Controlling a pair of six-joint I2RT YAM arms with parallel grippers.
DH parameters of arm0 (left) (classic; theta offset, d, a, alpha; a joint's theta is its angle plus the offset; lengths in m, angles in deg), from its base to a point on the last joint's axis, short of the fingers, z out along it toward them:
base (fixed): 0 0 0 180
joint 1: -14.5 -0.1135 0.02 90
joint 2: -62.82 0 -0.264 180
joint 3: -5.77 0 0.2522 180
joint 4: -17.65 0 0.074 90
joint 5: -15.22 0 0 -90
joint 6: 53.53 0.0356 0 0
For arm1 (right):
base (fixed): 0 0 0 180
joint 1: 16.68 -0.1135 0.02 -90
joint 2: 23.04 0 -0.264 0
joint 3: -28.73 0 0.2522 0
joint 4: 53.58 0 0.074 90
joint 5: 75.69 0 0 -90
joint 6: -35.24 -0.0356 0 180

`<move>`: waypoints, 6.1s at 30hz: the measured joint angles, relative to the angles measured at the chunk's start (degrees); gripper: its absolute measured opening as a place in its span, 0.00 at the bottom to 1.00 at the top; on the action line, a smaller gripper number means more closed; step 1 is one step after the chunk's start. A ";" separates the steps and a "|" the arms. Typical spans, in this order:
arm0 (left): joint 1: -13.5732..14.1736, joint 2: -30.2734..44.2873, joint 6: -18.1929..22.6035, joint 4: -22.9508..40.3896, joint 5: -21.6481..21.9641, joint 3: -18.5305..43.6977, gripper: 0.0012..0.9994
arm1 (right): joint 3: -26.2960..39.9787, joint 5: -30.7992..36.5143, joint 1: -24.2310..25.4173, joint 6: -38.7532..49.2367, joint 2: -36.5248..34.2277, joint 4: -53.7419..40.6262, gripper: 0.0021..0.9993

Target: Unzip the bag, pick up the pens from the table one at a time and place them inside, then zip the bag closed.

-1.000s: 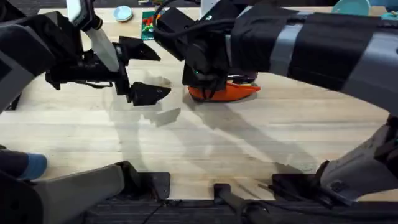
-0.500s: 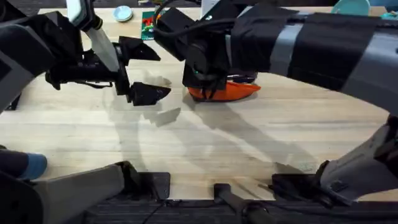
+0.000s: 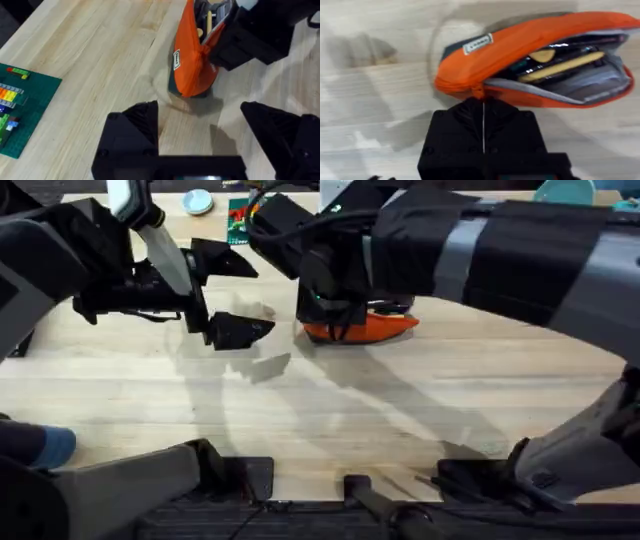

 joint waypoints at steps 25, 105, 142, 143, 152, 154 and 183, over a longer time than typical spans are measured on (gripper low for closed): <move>0.00 0.00 0.00 2.39 -5.45 0.00 1.00 | 12.90 -2.39 0.03 7.86 0.07 -11.08 0.03; 0.00 -0.01 -0.48 2.51 -13.38 0.00 1.00 | 18.44 -5.55 6.07 20.18 10.27 -26.90 1.00; -0.02 0.00 -0.73 2.18 -12.33 0.00 0.99 | 4.13 -5.07 -7.45 3.13 10.29 -13.71 1.00; -0.08 0.00 -0.74 2.15 -12.11 0.00 1.00 | 3.44 -5.07 -7.45 3.11 10.28 -13.16 1.00; -3.18 0.00 -0.90 2.38 -12.26 0.00 1.00 | 0.08 -5.07 -6.88 4.10 10.27 -9.07 1.00; -4.82 0.00 -0.90 2.37 -12.35 -0.01 0.99 | 0.08 -5.07 -6.78 4.61 10.24 -7.76 1.00; -8.04 0.00 -0.90 2.78 -12.07 0.00 0.99 | -0.01 -5.07 -1.85 5.79 0.54 -1.14 1.00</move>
